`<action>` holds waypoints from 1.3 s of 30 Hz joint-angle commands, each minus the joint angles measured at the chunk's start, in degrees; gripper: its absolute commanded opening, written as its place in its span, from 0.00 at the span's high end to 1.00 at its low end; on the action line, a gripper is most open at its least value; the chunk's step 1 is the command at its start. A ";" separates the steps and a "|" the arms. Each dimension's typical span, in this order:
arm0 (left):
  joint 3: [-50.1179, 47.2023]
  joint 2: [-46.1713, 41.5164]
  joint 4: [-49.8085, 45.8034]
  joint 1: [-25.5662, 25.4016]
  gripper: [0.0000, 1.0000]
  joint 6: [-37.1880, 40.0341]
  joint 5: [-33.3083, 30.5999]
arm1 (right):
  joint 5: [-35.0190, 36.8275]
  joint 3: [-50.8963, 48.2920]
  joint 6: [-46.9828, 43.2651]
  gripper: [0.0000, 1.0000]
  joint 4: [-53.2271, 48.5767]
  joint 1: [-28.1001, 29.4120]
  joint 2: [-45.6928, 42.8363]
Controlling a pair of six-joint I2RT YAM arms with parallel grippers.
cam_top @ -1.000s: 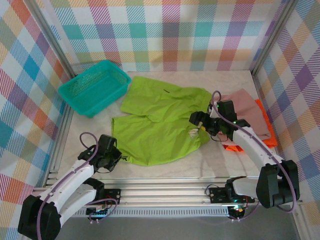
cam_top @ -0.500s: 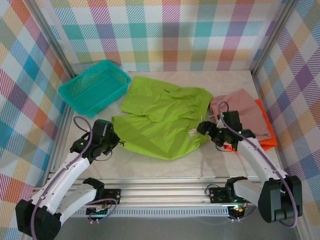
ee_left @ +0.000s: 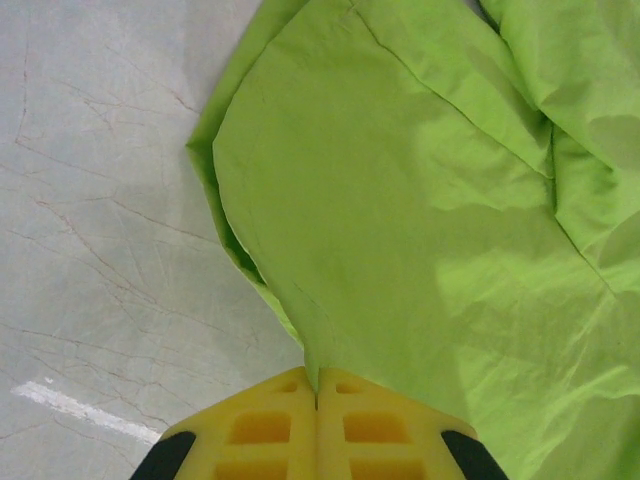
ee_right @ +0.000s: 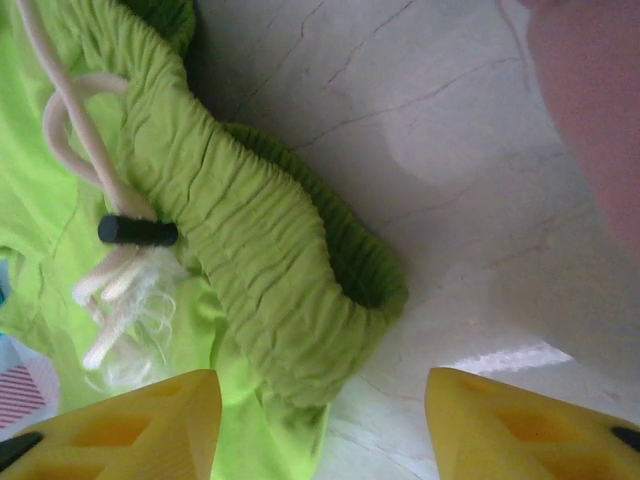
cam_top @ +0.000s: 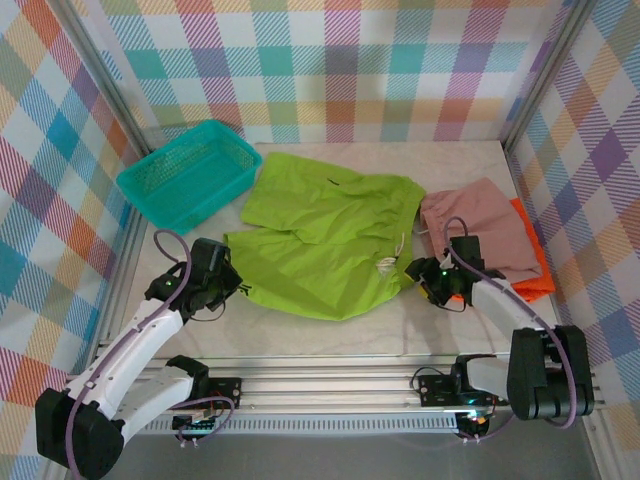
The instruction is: Fold and stack the shorts
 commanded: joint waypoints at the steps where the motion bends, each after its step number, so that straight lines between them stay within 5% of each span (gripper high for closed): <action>1: -1.12 -0.64 -0.03 0.32 1.00 0.61 -0.84 | -1.66 -0.52 2.61 0.45 5.64 -0.30 2.03; 10: -2.17 -0.85 0.84 0.33 1.00 0.30 -0.56 | -1.56 -0.74 3.29 0.52 8.48 -0.31 7.99; 20: 0.71 -3.05 -0.86 0.79 1.00 2.05 -2.70 | -1.43 2.39 2.21 0.99 5.18 -0.30 6.04; 39: 39.97 -5.08 -20.38 4.16 1.00 17.12 -17.30 | -9.75 23.02 -8.20 1.00 -23.49 3.60 -15.60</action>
